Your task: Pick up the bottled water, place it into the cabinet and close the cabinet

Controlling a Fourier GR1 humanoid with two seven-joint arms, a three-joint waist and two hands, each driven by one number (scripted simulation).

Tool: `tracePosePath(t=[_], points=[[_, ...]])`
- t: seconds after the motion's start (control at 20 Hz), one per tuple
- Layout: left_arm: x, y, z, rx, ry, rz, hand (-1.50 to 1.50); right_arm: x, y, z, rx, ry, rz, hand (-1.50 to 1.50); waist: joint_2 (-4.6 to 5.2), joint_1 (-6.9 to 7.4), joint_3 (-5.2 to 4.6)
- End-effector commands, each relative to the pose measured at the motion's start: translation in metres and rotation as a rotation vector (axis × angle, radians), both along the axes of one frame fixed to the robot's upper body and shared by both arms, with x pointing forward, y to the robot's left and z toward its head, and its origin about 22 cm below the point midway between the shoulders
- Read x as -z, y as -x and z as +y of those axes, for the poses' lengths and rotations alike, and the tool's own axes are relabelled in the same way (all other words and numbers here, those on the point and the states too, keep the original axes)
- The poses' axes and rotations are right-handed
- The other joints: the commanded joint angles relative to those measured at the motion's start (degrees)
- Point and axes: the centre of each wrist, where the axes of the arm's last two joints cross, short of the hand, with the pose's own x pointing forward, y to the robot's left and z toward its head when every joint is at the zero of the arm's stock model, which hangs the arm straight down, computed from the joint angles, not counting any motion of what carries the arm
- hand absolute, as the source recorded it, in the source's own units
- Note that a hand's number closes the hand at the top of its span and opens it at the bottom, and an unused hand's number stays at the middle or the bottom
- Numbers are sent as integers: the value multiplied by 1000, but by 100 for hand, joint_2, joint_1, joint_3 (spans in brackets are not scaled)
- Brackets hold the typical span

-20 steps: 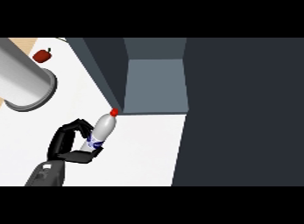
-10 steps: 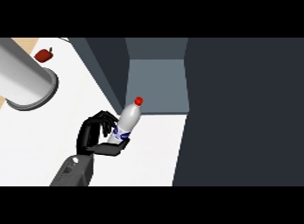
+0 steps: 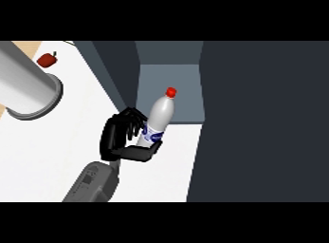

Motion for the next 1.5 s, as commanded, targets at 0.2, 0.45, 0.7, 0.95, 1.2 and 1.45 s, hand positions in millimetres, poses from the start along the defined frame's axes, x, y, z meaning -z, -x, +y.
tracePosePath(t=[0.2,0.45,0.7,0.95,1.2,1.45], points=[[-52,-8,-41,0,49,18,150,-19,13,-10,52,-23,-39,-150,13,15,-1],[-76,-39,-57,-29,-23,36,150,-12,18,-3,31,-10,-38,-150,15,-21,-1],[-82,-55,-71,-71,-67,59,150,-18,25,-17,15,0,-34,-150,23,-66,0],[-82,-69,-78,-126,-53,130,150,0,14,-20,13,2,-38,-150,38,-119,2],[-75,-85,-71,-198,-79,161,150,-12,29,-25,19,-30,-19,-150,44,-143,0],[-62,-93,-64,-262,-138,157,150,-14,27,-26,-5,-20,-34,-150,63,-204,-2]])
